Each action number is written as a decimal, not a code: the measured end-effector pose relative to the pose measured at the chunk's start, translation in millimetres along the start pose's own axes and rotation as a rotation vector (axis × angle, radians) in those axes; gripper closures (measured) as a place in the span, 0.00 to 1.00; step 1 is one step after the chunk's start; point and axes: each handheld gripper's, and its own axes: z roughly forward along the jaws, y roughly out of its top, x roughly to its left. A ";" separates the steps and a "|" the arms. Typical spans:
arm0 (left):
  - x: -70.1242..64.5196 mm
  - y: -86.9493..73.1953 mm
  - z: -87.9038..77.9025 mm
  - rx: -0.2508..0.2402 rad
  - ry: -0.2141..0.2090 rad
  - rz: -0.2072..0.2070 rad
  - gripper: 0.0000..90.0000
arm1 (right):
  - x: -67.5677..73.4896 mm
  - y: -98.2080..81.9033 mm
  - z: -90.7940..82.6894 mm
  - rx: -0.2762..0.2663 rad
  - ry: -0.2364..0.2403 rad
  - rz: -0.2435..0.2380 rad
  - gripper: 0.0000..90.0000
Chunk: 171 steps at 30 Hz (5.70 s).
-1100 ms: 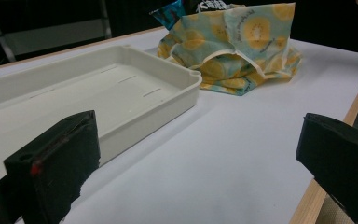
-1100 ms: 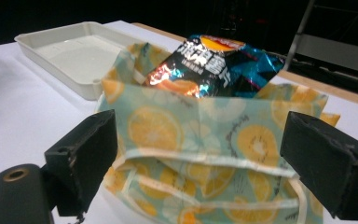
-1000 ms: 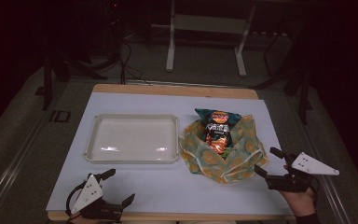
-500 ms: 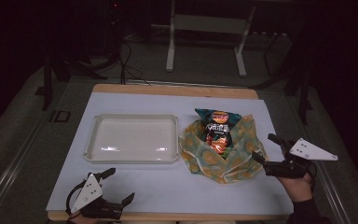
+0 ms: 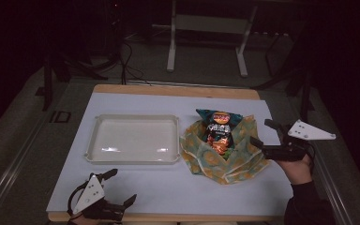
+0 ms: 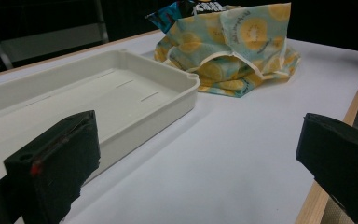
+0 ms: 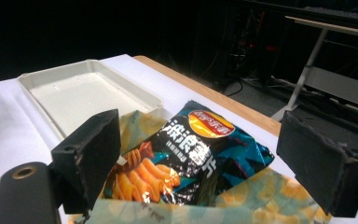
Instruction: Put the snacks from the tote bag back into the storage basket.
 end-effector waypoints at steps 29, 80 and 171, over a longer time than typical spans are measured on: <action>-0.3 0.0 2.2 0.007 -0.005 0.013 0.00 | -40.8 5.7 70.4 0.086 0.021 0.020 0.25; 1.8 -3.2 1.6 0.033 0.004 0.014 0.00 | -92.9 -50.6 139.3 0.355 0.111 0.132 0.75; -1.2 -1.4 4.4 0.035 0.000 0.030 0.00 | -0.1 141.4 79.0 0.017 0.086 -0.013 1.00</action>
